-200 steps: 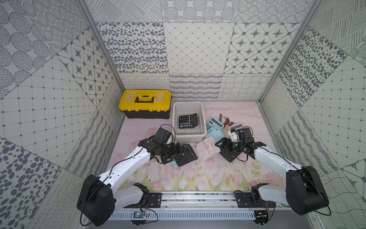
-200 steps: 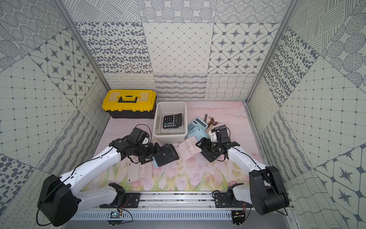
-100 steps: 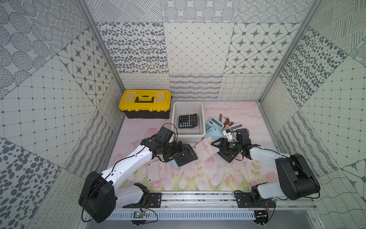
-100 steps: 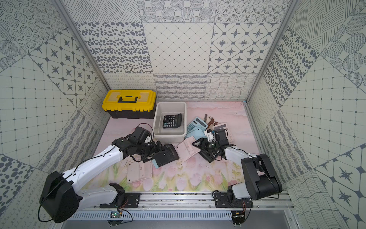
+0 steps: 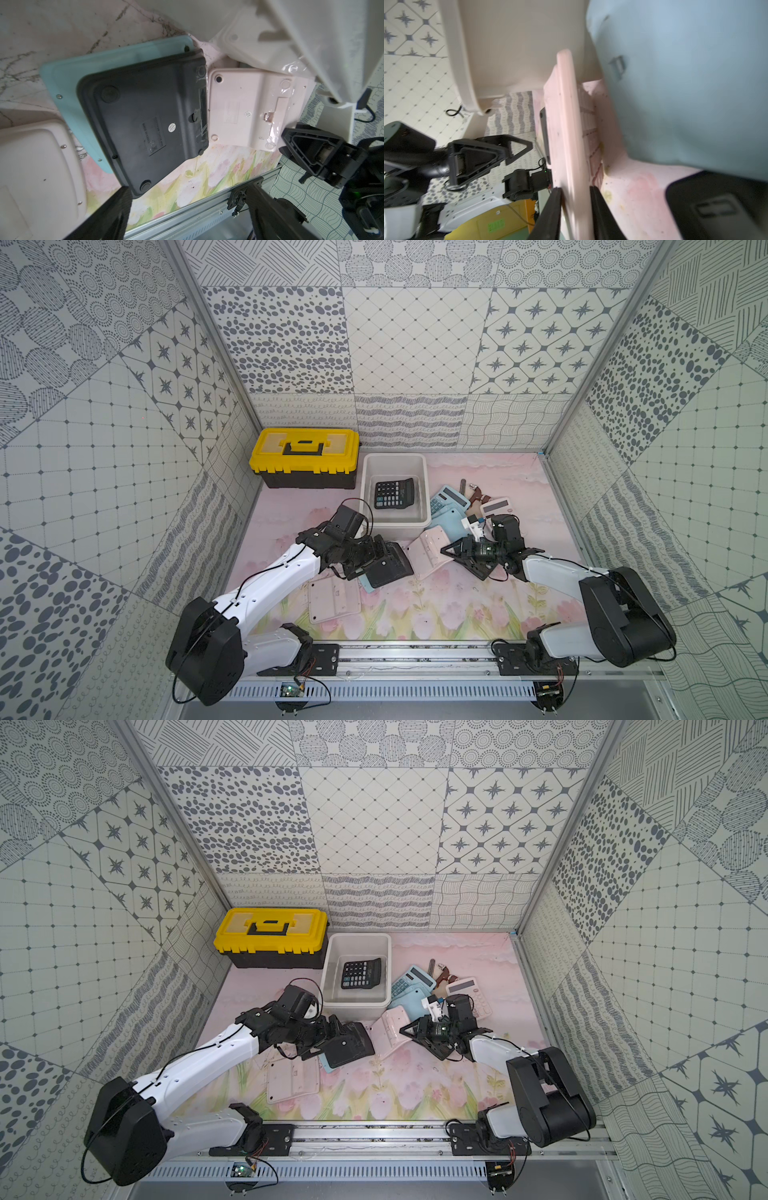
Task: Put the calculator in the storage box
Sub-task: Pick up the calculator at the center of the board.
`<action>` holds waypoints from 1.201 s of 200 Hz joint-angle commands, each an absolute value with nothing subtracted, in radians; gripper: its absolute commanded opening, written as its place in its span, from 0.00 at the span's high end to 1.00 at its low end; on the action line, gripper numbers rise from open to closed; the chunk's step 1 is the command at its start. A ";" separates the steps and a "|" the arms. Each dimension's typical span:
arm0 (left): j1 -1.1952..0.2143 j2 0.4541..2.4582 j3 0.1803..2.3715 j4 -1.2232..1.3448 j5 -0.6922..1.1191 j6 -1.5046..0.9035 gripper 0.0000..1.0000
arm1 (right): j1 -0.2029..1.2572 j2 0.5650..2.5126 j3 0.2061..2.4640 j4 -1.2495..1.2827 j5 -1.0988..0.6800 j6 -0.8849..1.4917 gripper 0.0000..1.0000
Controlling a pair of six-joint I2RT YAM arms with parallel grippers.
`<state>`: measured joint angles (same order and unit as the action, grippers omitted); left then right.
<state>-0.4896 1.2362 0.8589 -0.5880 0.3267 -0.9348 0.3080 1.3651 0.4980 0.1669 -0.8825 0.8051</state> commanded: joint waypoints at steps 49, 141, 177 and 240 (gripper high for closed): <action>-0.492 1.201 0.903 -0.594 0.344 -0.919 0.07 | 0.312 1.162 0.510 -0.066 -0.852 0.755 0.96; -0.492 1.163 1.049 -0.671 0.427 -0.914 0.06 | 0.293 0.894 0.711 -0.532 -0.662 0.649 1.00; -0.492 1.167 1.121 -0.719 0.425 -0.918 0.05 | 0.300 0.849 0.795 -0.577 -0.647 0.569 0.98; -0.543 1.207 1.235 -0.710 0.397 -1.006 0.01 | 0.471 0.879 0.950 -0.632 -0.356 0.447 1.00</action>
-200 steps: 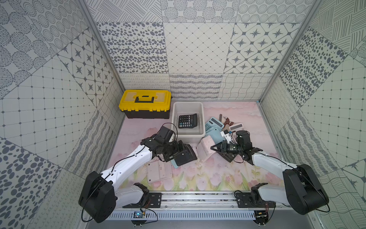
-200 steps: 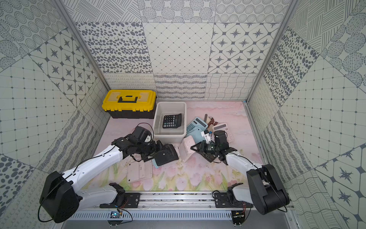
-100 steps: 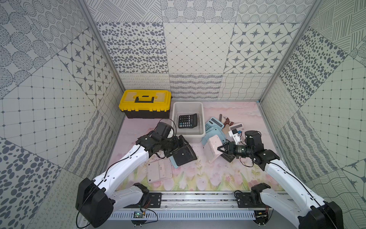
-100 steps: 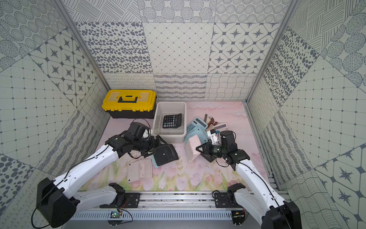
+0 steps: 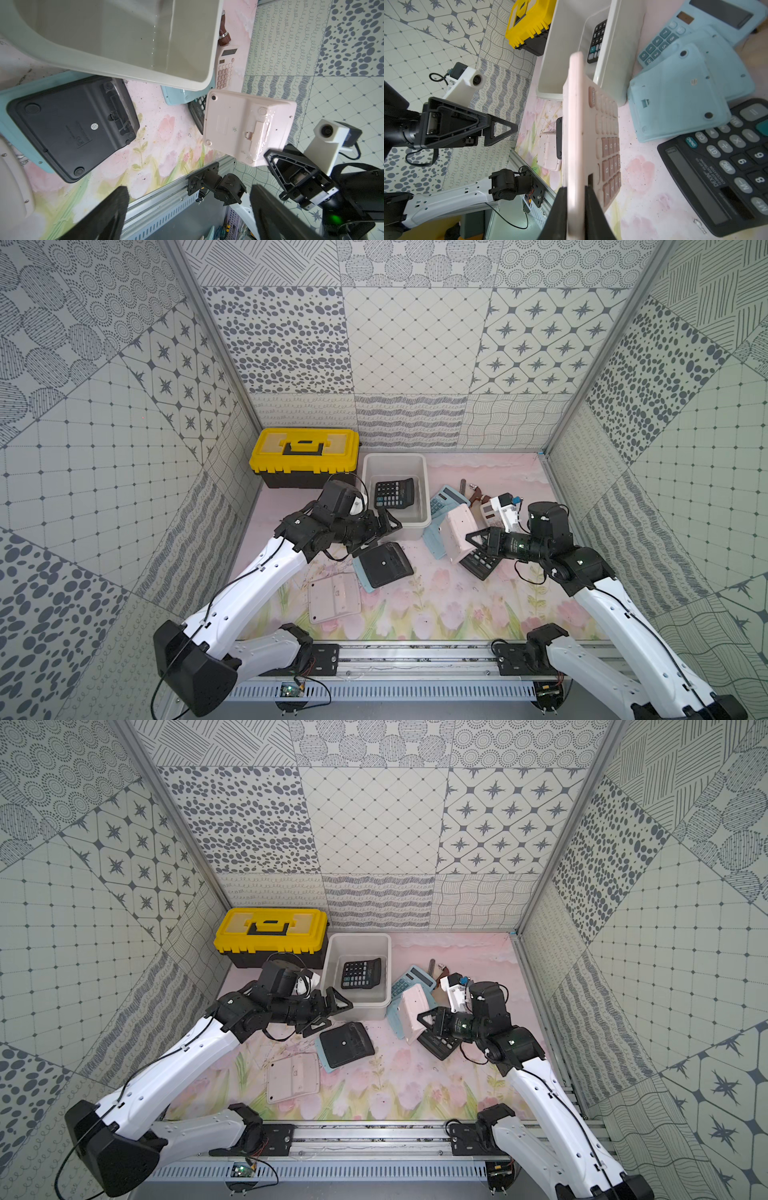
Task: Put the calculator in the storage box
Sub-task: Pick up the calculator at the center of the board.
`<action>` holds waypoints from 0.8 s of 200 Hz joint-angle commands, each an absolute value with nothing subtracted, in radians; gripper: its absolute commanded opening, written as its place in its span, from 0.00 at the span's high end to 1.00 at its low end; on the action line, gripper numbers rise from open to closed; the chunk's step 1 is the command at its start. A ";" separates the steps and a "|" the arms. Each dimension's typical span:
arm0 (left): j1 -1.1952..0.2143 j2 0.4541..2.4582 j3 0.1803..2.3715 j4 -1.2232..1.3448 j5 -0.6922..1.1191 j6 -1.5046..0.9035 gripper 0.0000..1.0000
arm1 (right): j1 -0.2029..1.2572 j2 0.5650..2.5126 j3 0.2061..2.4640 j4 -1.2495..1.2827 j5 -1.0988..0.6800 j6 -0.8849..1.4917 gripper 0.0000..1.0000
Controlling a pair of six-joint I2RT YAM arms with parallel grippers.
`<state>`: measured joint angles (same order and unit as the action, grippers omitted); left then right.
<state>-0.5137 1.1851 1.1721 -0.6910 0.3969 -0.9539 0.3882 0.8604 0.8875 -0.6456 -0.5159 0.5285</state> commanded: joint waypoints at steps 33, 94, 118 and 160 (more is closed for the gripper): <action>-0.558 1.270 1.295 -0.673 0.448 -1.112 0.00 | 0.647 0.938 1.006 -0.619 -0.103 0.394 1.00; -0.605 1.375 1.394 -0.684 0.470 -1.300 0.01 | 0.955 1.036 1.078 -0.610 0.382 0.248 1.00; -0.612 1.399 1.422 -0.727 0.446 -1.355 0.02 | 1.034 1.072 1.091 -0.589 0.496 0.196 1.00; -0.615 1.411 1.443 -0.749 0.434 -1.419 0.06 | 1.128 1.161 1.115 -0.579 0.634 0.126 1.00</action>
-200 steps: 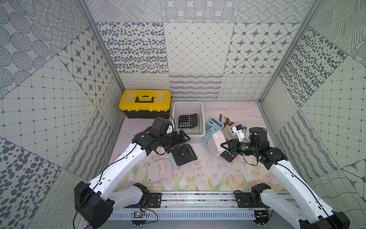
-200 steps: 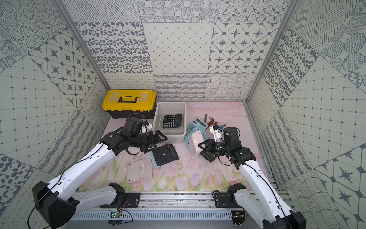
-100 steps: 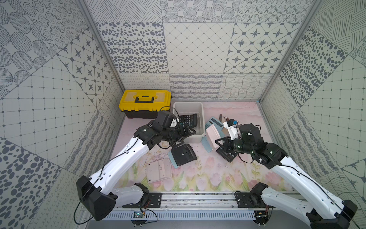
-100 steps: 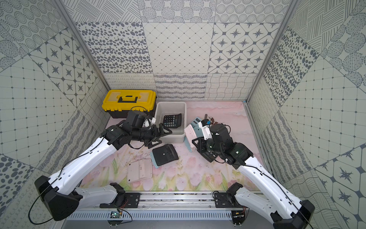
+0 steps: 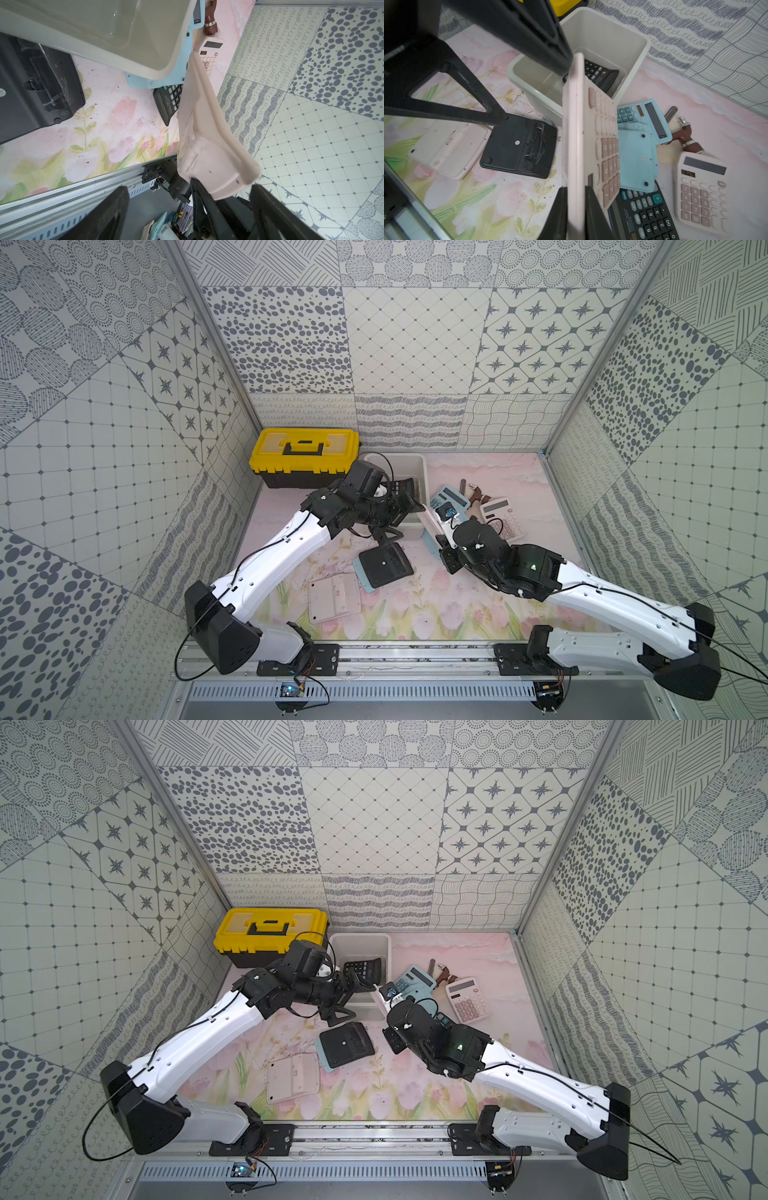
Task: Put the calculator in the storage box
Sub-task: Pick up the calculator at the center of the board.
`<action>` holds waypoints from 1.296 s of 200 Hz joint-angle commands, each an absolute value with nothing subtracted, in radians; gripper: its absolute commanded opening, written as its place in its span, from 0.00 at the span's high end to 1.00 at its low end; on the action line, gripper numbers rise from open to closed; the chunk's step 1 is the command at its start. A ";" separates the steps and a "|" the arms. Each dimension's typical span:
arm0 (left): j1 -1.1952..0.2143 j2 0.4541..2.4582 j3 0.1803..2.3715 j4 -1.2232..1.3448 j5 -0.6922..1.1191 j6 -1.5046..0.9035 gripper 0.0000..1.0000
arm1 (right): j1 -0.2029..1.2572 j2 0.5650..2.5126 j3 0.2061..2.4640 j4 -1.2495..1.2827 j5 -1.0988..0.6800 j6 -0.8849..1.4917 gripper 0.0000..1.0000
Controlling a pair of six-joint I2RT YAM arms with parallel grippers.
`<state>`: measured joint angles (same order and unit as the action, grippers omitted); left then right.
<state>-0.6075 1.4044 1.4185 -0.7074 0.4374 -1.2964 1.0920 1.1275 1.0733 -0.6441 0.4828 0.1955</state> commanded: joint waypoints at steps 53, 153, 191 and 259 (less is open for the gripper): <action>-0.624 1.444 1.453 -0.768 0.441 -1.425 0.22 | 1.196 1.214 1.125 -0.547 0.720 0.078 1.00; -0.647 1.521 1.500 -0.831 0.468 -1.357 0.96 | 1.265 1.299 1.149 -0.522 0.820 0.014 0.93; -0.639 1.544 1.572 -0.908 0.411 -1.242 1.00 | 1.263 1.259 1.125 -0.522 0.794 0.049 0.54; -0.465 1.457 1.490 -0.872 0.540 -0.916 1.00 | 0.889 1.003 1.025 -0.545 0.189 0.298 0.11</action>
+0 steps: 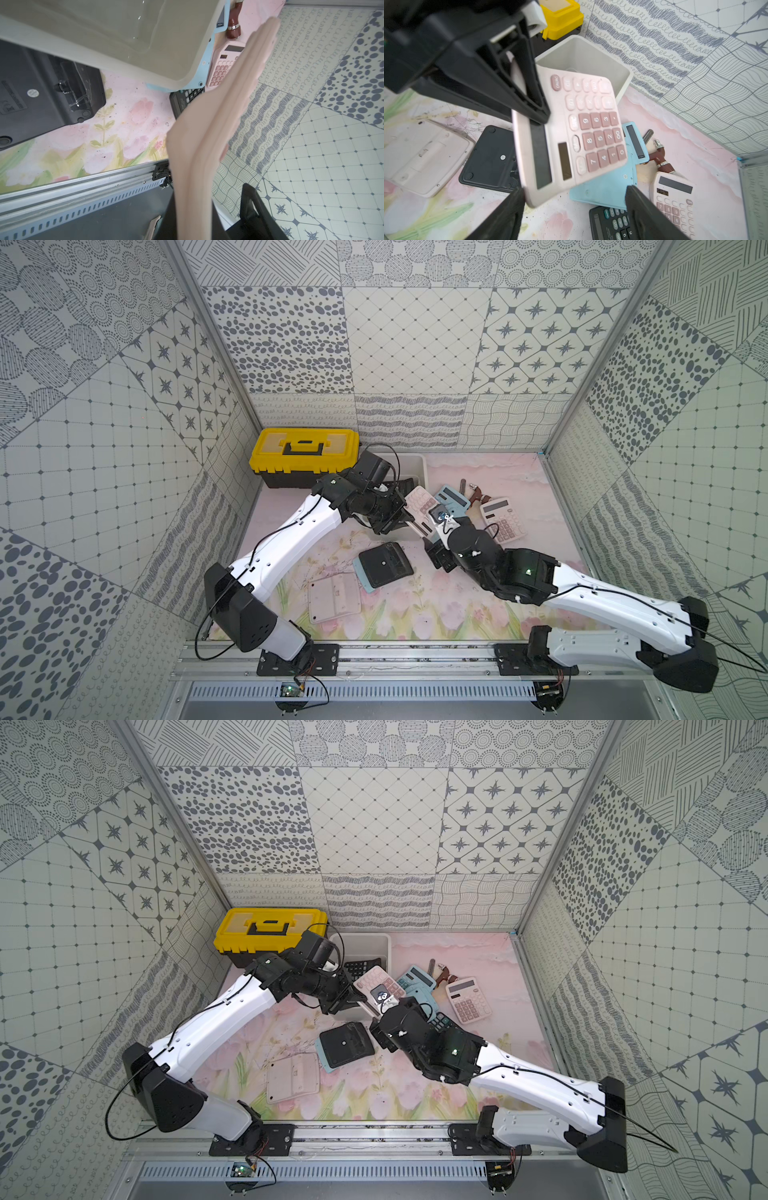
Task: Put the calculator in the storage box
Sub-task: Pick up the calculator at the center of the board.
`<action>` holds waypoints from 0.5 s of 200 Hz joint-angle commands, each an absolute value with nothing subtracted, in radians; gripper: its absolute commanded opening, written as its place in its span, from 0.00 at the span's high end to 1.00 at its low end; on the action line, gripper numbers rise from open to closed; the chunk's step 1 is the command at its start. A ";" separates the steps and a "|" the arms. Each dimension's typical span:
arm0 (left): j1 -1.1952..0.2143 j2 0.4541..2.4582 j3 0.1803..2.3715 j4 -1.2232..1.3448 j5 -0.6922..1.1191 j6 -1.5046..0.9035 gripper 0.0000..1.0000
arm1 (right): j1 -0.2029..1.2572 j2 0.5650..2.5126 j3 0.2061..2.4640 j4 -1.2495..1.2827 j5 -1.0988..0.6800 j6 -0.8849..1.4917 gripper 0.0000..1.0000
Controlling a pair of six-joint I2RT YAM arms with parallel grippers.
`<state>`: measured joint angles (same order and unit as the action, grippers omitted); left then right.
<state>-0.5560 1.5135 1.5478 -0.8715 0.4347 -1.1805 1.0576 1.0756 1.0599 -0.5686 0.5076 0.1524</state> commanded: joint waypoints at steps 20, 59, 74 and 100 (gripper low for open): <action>-0.409 1.408 1.431 -0.846 0.614 -0.847 1.00 | 0.721 0.992 1.015 -0.545 -0.069 0.369 0.08; -0.331 1.346 1.365 -0.844 0.772 -0.743 1.00 | 0.463 1.081 1.010 -0.486 -0.540 0.515 0.06; -0.301 1.330 1.347 -0.845 0.835 -0.720 1.00 | 0.392 1.110 0.989 -0.412 -0.686 0.574 0.08; -0.268 1.321 1.338 -0.847 0.946 -0.694 1.00 | 0.298 1.161 0.964 -0.267 -0.883 0.677 0.11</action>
